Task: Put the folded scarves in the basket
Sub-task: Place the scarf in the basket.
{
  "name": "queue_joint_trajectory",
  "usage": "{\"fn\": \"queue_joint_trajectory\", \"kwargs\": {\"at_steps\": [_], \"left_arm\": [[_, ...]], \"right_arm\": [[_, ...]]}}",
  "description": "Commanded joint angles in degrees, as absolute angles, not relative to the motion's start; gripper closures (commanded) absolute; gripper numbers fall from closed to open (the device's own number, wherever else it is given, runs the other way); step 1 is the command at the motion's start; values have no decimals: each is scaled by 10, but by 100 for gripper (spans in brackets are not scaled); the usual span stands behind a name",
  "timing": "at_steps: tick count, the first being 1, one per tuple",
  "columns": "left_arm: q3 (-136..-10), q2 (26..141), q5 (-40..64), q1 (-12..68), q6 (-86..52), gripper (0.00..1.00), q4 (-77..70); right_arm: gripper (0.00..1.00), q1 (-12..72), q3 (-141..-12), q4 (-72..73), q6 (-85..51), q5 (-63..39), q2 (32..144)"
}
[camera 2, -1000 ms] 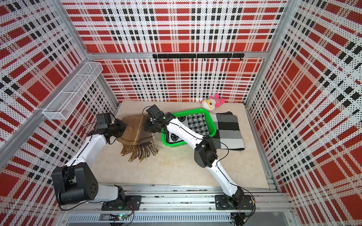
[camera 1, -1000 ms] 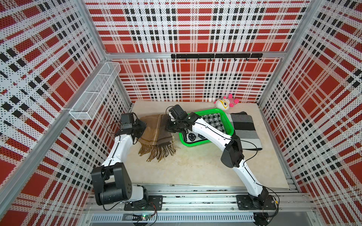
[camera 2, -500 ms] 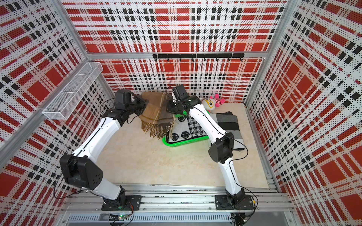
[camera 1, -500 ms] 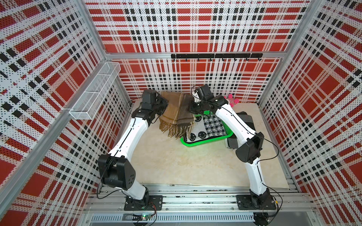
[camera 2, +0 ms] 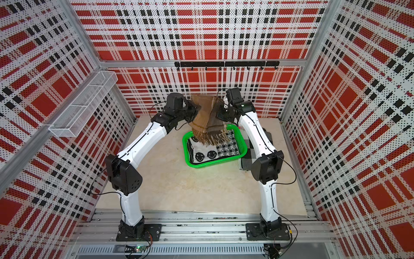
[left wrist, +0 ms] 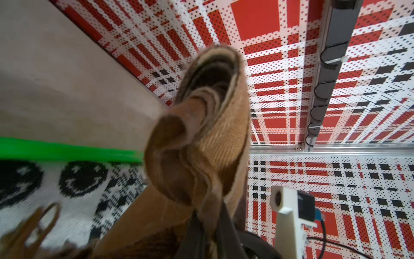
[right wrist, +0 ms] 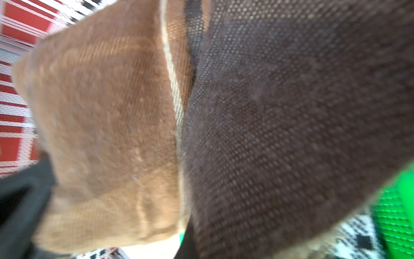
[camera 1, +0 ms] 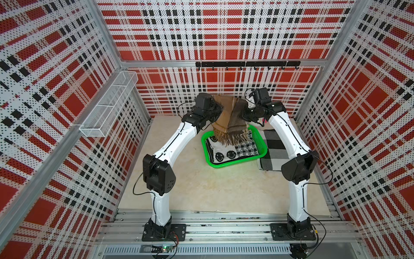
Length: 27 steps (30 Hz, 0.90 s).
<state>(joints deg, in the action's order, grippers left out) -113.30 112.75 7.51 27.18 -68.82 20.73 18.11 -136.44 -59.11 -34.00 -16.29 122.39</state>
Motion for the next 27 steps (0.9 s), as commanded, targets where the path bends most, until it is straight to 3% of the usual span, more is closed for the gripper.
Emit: {"fn": "queue_joint_trajectory", "kwargs": {"at_steps": [1, 12, 27], "left_arm": [[-1093, 1126, 65, 303, -691, 100, 194], [-890, 1041, 46, 332, -699, 100, 127], [-853, 1001, 17, 349, -681, 100, 166]], "right_arm": [[100, 157, -1327, -606, -285, -143, 1200], [100, 155, -1217, -594, -265, -88, 1175], [100, 171, -1157, -613, -241, -94, 1144]]}}
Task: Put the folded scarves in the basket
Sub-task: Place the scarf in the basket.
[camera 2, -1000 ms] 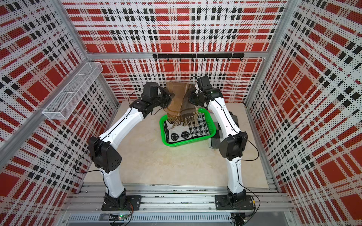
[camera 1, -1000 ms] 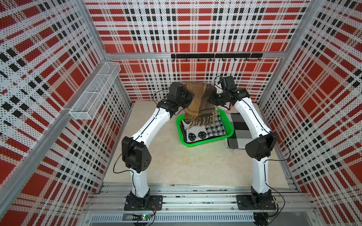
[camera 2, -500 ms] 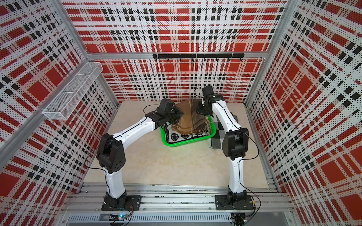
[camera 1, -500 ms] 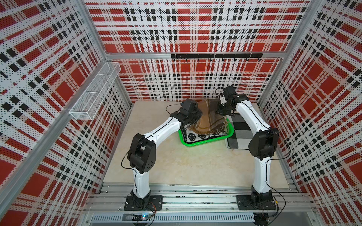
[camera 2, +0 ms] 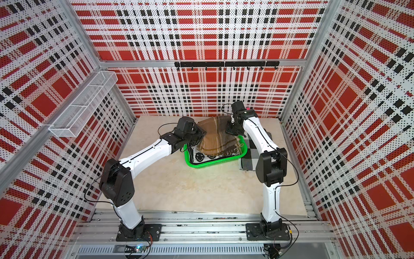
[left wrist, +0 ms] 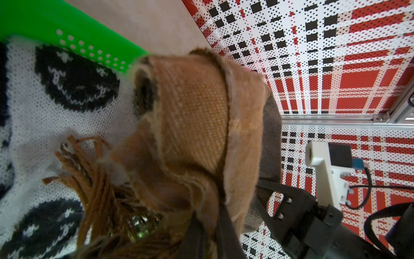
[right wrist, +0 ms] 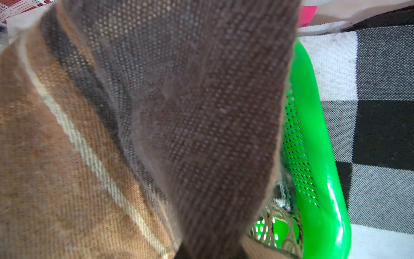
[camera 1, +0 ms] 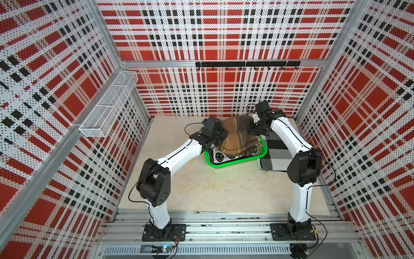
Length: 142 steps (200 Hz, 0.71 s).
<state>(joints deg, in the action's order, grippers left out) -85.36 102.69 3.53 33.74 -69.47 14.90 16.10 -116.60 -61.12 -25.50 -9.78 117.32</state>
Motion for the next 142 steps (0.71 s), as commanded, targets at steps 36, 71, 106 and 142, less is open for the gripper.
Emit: {"fn": "queue_joint_trajectory", "kwargs": {"at_steps": [36, 71, 106, 142], "left_arm": [[-827, 983, -4, 353, -675, 100, 187], [-804, 991, -5, 350, -668, 100, 187], [-796, 1019, 7, 340, -652, 100, 187], [-791, 1044, -4, 328, -635, 100, 187]], "right_arm": [[100, 174, -1128, -600, -237, -86, 1148], [100, 174, -1134, -592, -233, -78, 1174], [100, 174, -1144, -598, -227, -64, 1204], [100, 174, -1128, -587, -228, -56, 1228]]}}
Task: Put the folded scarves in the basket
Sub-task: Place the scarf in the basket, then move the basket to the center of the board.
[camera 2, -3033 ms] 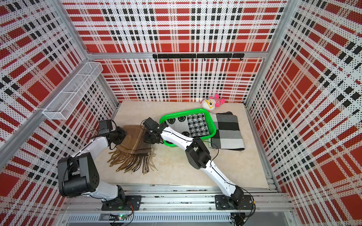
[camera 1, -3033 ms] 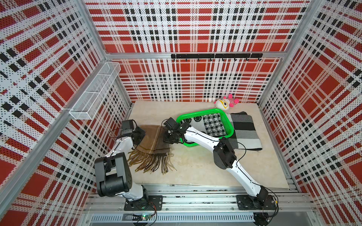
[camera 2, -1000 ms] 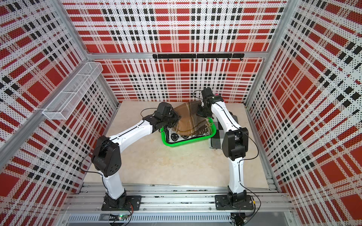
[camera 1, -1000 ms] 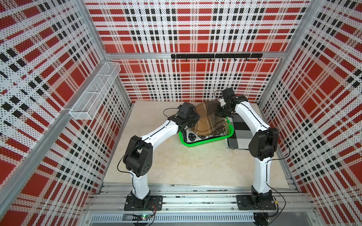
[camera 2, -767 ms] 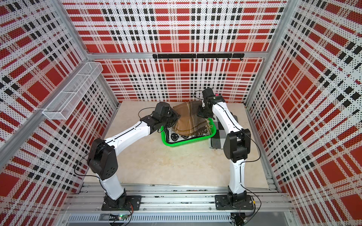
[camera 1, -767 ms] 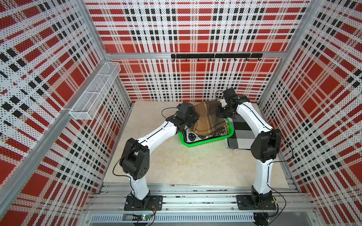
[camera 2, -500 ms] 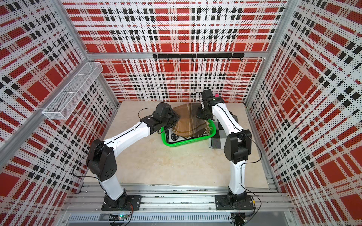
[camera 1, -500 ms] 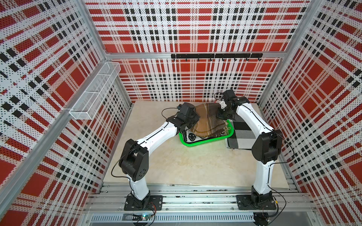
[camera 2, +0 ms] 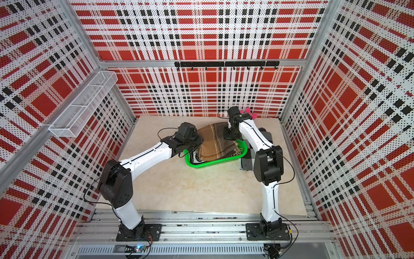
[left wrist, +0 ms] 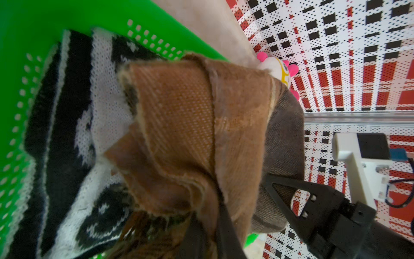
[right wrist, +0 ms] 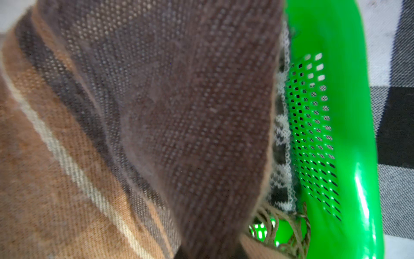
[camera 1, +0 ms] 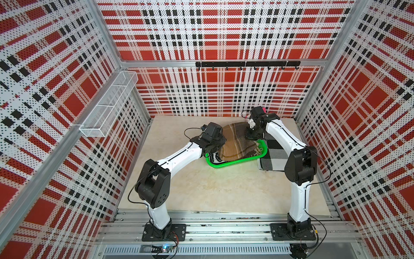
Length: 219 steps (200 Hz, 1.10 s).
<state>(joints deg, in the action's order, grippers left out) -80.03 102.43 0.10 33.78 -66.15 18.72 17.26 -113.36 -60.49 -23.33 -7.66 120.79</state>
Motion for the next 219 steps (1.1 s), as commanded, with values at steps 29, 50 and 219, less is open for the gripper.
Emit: {"fn": "queue_joint_trajectory", "kwargs": {"at_steps": [29, 50, 219], "left_arm": [[-789, 1064, -9, 320, -618, 96, 191], [-776, 1068, -11, 312, -611, 89, 192], [-780, 1092, -56, 268, -538, 61, 233]], "right_arm": [[100, 174, -1125, -582, -233, -45, 1242], [100, 174, -1126, -582, -234, -43, 1252], [38, 166, -1090, -577, -241, 41, 1219]]}}
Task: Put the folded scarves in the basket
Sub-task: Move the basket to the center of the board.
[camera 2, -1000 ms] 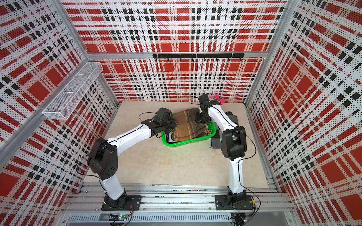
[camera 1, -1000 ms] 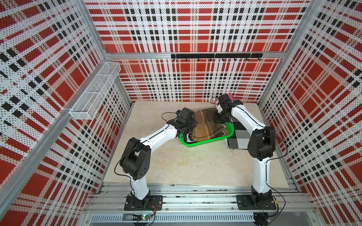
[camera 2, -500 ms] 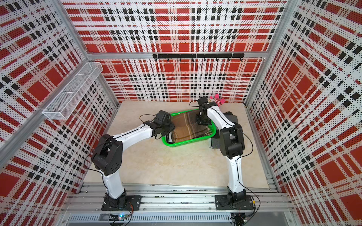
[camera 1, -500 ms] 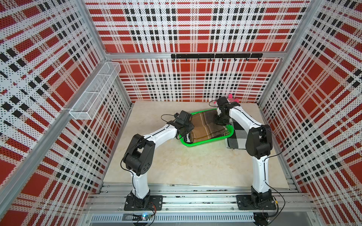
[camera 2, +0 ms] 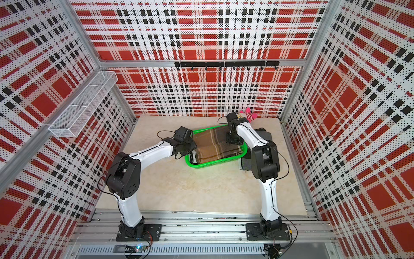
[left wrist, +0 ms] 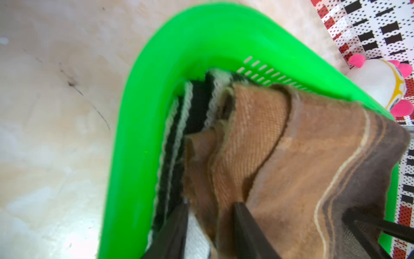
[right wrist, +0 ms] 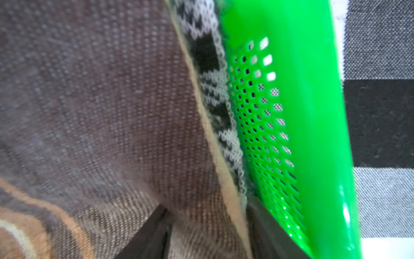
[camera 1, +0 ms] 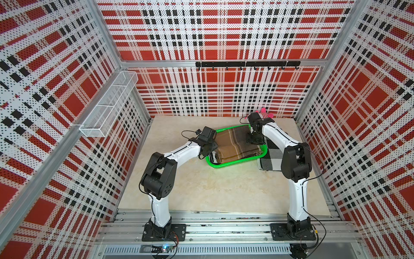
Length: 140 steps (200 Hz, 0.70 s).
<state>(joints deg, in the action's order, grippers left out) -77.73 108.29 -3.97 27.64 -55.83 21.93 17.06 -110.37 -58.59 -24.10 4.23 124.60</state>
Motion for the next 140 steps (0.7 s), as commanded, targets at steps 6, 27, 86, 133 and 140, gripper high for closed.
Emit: {"fn": "queue_joint_trajectory", "kwargs": {"at_steps": [6, 27, 86, 133, 140], "left_arm": [[-780, 1092, -57, 267, -536, 61, 233], [-776, 1087, -63, 261, -533, 61, 235], [-748, 1055, -91, 212, -492, 62, 261], [-701, 1016, -87, 107, -447, 62, 268], [-696, 1011, -84, 90, -439, 62, 268]], "right_arm": [[37, 167, -1085, -570, -239, 31, 1211], [31, 167, -1071, -554, -241, 1, 1182], [19, 138, -1013, -490, -278, -72, 1113], [20, 75, -958, -441, -351, -65, 1090], [21, 64, -953, -438, -364, -64, 1091]]}}
